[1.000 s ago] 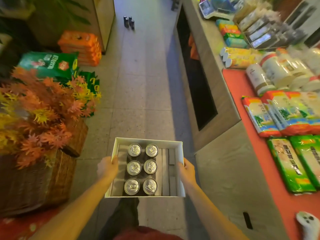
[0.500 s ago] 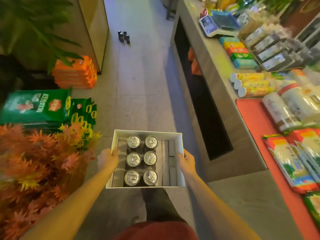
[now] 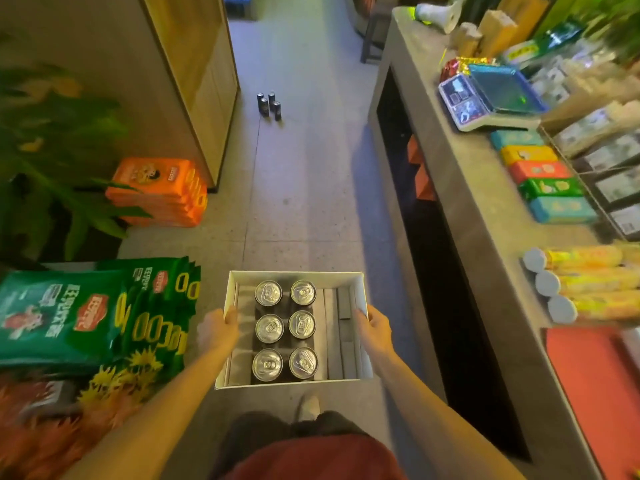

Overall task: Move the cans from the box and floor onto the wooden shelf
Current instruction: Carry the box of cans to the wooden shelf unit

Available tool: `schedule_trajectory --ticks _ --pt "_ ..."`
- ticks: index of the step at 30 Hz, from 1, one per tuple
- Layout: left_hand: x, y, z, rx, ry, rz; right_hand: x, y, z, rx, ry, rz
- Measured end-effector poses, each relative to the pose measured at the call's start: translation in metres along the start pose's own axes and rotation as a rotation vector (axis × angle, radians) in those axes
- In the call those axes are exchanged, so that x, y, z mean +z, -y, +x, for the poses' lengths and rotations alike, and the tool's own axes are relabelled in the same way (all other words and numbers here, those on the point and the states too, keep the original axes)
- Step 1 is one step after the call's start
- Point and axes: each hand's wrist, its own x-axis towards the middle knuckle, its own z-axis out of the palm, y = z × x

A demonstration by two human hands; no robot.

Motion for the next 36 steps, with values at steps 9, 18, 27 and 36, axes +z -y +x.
schedule_trajectory --ticks 9,18,27,36 --pt "0.023 -0.126 0.164 0.007 0.009 -0.013 0.016 0.102 0.180 0.005 -0.047 -0.009" --pt "0.022 -0.280 0.359 0.056 0.154 -0.109 0.049 0.233 0.358 0.032 -0.104 0.035" --pt "0.026 -0.415 0.527 0.045 0.106 -0.093 0.067 0.360 0.524 -0.020 -0.141 0.051" --pt "0.059 -0.563 0.665 -0.036 0.087 -0.023 0.064 0.458 0.736 -0.024 -0.039 -0.006"
